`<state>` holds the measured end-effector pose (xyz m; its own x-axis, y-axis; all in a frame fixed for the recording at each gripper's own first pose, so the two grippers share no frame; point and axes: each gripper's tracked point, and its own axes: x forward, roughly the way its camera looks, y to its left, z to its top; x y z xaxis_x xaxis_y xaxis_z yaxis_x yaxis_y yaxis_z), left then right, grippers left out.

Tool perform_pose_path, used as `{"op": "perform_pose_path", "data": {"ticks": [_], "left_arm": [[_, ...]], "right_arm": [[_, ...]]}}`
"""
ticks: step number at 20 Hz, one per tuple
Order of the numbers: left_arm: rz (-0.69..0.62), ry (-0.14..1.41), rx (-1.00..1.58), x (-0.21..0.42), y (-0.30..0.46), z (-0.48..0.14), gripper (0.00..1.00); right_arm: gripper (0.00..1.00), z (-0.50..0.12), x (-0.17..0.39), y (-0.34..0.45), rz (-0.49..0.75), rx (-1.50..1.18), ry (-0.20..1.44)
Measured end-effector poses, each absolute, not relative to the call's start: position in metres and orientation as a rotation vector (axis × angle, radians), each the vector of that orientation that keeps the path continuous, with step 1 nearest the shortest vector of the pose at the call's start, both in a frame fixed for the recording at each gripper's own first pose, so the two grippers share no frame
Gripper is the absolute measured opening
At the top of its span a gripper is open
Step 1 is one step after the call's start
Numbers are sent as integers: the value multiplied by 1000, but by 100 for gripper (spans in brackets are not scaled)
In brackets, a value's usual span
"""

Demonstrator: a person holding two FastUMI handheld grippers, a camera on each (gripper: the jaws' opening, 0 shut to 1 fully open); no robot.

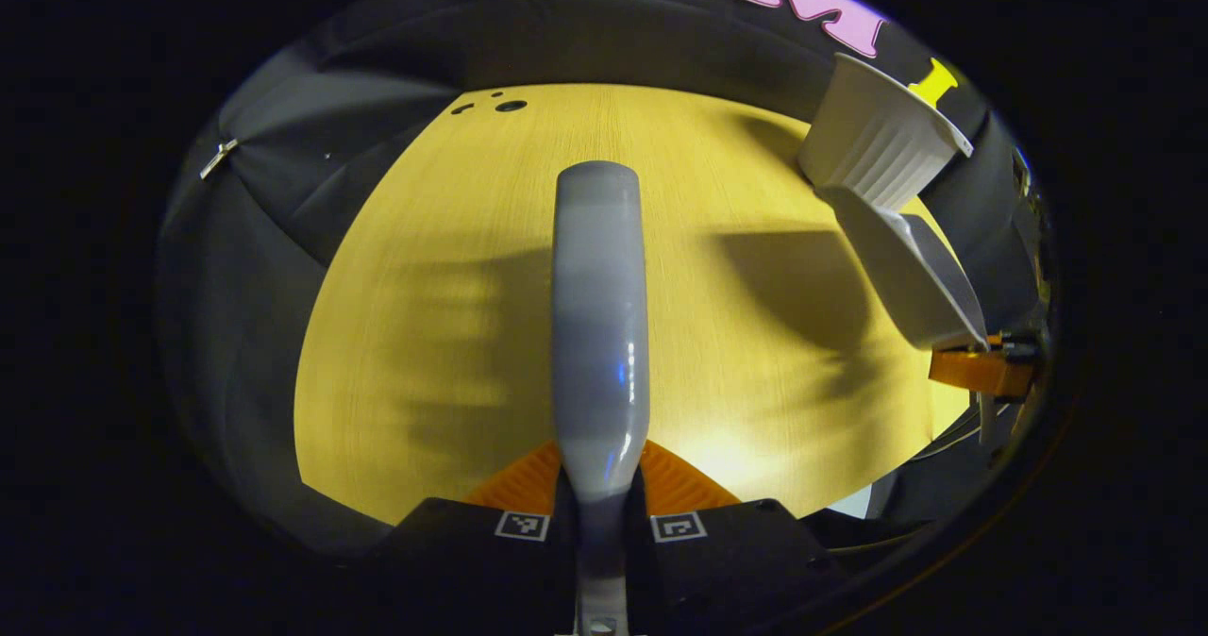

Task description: Pick up the small broom and dustpan from the desktop, sweep the trash into the dustpan with the broom, and then empty the trash into the garbage bin.

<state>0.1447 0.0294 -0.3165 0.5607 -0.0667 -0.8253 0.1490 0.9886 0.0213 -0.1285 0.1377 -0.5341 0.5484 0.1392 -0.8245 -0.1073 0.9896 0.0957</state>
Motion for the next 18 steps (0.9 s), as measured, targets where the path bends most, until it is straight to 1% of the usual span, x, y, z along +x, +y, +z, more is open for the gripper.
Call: {"op": "perform_pose_path", "data": {"ticks": [3,5,6,7,9,10,11,12,13,15,16,17,18], "left_arm": [[-115,1005,68,156,23,-326,25],[-110,1035,66,161,19,-335,25],[-110,1053,75,162,17,-339,28],[-109,1071,84,168,18,-342,25],[-116,1103,103,179,20,-352,25],[-112,1106,120,185,22,-351,25],[-113,1100,137,188,21,-350,25],[-108,1111,155,187,21,-352,29],[-100,1114,167,185,21,-353,26],[-89,1116,189,187,21,-350,27],[-83,1113,201,188,22,-348,31],[-79,1108,213,188,24,-347,31],[-82,1096,220,189,24,-345,31]], "right_arm": [[34,-565,-117,138,90,47,1032],[33,-568,-110,135,76,64,1049],[33,-572,-110,133,73,61,1055],[26,-574,-110,133,69,51,1060],[42,-579,-114,137,65,39,1064],[27,-582,-114,142,61,42,1071],[35,-583,-113,144,61,52,1080],[36,-580,-114,147,63,68,1081],[36,-578,-115,151,66,89,1085],[39,-575,-117,156,75,112,1082],[42,-573,-119,159,89,119,1083],[65,-572,-119,162,102,124,1084],[65,-571,-121,161,104,123,1083]]}}
